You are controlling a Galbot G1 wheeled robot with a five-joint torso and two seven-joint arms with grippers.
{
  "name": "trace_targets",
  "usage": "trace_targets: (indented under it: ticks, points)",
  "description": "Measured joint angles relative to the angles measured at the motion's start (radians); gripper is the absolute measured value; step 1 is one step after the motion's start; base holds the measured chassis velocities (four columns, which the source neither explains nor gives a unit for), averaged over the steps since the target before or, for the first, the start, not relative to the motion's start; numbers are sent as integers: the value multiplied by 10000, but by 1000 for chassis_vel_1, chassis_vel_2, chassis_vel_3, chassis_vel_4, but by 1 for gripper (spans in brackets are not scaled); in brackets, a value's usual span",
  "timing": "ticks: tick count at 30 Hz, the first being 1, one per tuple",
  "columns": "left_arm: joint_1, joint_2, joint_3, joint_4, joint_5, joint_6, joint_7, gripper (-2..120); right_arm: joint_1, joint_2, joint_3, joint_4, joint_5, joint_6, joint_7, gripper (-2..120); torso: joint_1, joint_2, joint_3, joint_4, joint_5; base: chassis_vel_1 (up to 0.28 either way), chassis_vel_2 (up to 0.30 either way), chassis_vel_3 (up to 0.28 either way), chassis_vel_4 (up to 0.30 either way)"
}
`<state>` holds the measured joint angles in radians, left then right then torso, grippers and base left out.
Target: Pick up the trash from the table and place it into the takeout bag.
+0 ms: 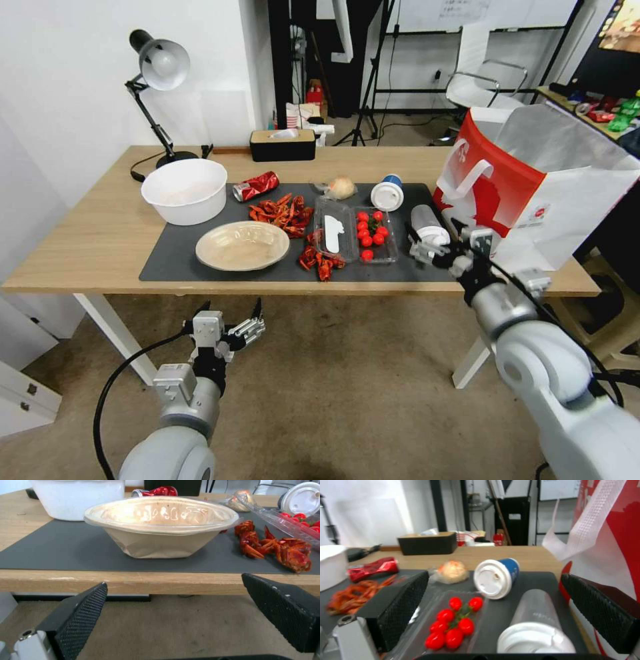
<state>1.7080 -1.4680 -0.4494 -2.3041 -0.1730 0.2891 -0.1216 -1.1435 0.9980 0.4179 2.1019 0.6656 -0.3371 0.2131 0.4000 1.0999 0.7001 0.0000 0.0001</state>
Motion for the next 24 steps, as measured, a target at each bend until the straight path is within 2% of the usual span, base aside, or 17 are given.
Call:
trace_targets:
  ticks: [4,6,9,12,24]
  points:
    - [-14,-41,-44,-25,-206,18,-35,100,779,-55,-342,-441,237,-489,381,100,0,0,-1,0,-1,0,0,0,0]
    - [-108,-49,-168,-44,-395,-8,-67,100,1403,-59,-724,-912,365,-968,1012,100,1,0,0,0,0,0,0,0,0]
    - [-133,-42,-221,-52,-435,-30,-79,100,1641,-76,-878,-1054,599,-1337,1406,100,1,0,-1,1,0,0,0,0,0]
    - [-141,-40,-280,4,-454,-110,-109,100,2179,-37,-1253,-1338,1330,-2225,2392,100,1,0,0,0,-2,0,0,0,0]
    - [-207,-115,-260,146,-431,-152,-115,100,3044,130,-1952,-1863,2537,-3081,4269,100,0,0,0,0,-2,0,0,0,0]
